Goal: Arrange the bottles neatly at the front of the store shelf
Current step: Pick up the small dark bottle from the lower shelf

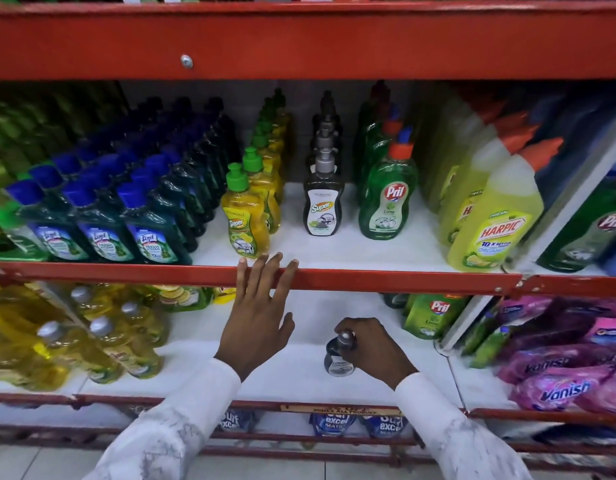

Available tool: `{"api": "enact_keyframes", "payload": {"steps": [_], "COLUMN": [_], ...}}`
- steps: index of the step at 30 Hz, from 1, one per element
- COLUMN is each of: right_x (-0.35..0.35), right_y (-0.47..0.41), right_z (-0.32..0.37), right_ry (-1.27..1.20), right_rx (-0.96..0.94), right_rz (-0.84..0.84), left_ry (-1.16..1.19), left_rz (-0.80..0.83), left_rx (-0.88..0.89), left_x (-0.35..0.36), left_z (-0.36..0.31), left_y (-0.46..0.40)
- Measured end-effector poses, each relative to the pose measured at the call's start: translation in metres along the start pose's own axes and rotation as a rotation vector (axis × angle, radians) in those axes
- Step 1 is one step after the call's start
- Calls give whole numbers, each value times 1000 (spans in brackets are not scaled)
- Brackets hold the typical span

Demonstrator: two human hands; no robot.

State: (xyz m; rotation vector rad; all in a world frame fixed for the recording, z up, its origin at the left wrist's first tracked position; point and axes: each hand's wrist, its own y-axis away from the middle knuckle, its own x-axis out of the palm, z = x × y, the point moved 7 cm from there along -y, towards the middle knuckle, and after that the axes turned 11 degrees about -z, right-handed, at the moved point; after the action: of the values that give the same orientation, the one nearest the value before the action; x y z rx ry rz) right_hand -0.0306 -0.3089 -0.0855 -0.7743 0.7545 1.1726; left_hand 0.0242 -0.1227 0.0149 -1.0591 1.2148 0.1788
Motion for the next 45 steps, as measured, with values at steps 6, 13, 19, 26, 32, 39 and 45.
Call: {"api": "enact_keyframes", "payload": {"steps": [6, 13, 19, 26, 32, 39, 45], "right_x": [-118, -231, -241, -200, -195, -207, -256], "right_y": [4, -25, -74, -107, -110, -54, 43], "right_z": [72, 137, 163, 163, 167, 142, 48], "right_ry": [-229, -435, -340, -263, -236, -119, -168], "right_rx": [-43, -72, -48, -29, -64, -174, -92], "right_rz": [-210, -362, -465, -420, -444, -673, -1269], "left_ry": [16, 18, 47, 58, 70, 151, 259], "left_rz": [-31, -35, -41, -47, -48, -129, -154], "left_rx": [-8, -1, -6, 18, 8, 155, 221], "left_x": [0, 1, 0, -2, -2, 0, 17], "left_z": [-1, -1, 1, 2, 2, -35, -87], "left_y": [0, 0, 2, 3, 2, -11, -36]}}
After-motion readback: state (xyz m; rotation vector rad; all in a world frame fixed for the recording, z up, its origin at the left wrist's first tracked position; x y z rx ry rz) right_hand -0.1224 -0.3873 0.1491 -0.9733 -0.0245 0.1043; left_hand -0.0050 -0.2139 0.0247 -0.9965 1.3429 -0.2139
